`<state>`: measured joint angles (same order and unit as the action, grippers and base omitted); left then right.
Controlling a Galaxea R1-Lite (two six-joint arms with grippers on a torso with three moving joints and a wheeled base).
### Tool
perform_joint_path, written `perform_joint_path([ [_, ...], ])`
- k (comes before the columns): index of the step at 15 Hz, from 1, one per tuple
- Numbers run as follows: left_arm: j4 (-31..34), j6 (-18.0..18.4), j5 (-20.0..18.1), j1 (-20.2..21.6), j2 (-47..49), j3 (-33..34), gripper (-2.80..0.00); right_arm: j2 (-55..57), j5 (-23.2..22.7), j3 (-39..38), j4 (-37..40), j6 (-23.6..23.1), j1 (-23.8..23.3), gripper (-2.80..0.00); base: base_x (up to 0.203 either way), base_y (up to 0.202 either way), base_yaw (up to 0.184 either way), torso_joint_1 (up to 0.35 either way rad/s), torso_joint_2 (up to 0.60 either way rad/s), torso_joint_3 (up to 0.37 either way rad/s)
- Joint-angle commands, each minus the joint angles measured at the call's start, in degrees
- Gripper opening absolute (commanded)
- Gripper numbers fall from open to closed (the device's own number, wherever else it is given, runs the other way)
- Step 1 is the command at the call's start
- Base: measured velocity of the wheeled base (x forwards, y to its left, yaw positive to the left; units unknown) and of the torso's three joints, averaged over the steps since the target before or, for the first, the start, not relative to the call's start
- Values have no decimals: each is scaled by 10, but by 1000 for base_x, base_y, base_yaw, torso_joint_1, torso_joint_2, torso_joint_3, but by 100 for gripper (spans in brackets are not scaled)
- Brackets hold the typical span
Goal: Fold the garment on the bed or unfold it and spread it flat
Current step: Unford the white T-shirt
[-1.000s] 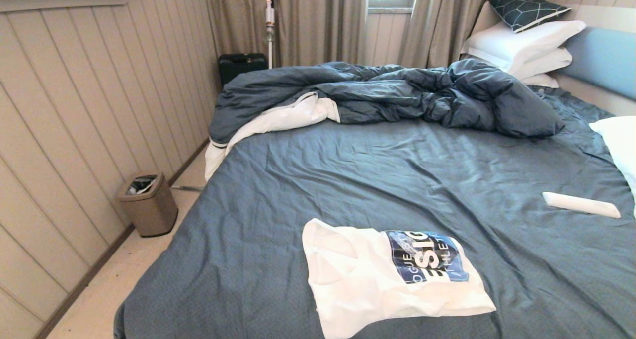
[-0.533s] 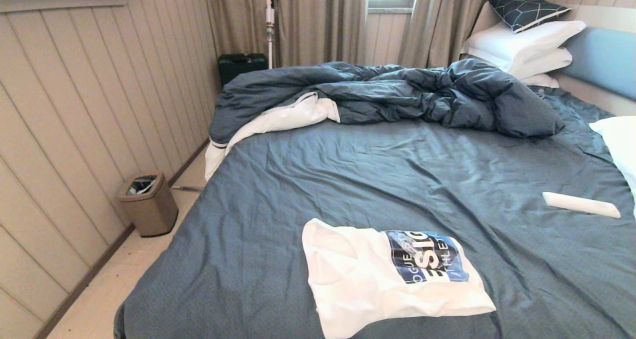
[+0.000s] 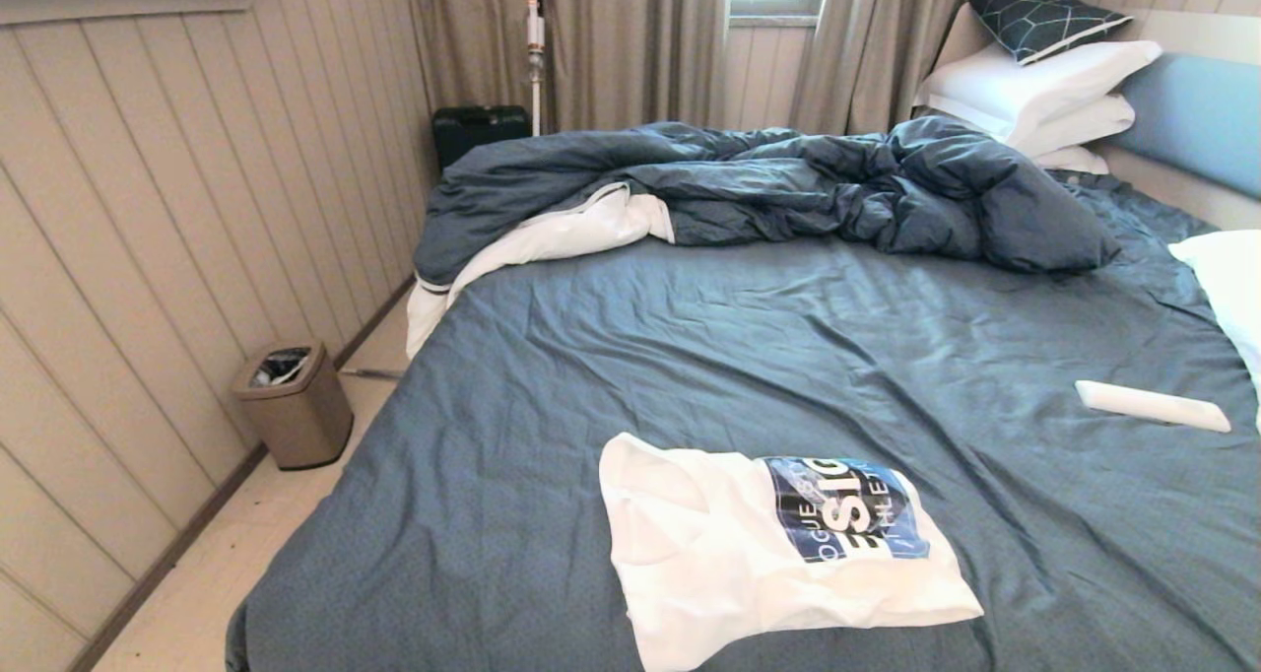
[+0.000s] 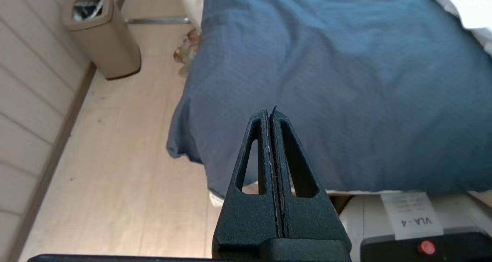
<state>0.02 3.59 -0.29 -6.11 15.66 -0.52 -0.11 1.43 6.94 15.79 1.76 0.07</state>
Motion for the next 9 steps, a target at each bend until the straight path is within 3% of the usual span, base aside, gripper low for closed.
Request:
perform_joint_path([
  [1,2,-1,1,0,3,5,-280,1,1,-2,1,0,0,-280,0,0,0,0,0,0],
  [7,2,-20,0,0,3,5,-280,1,0,-16,-29,-16,1,-280,0,0,0,0,0,0],
  [9,-27,-5,0,0,3,5,-280,1,-12,-54,-146,-62,1,-280,0,0,0,0,0,0],
])
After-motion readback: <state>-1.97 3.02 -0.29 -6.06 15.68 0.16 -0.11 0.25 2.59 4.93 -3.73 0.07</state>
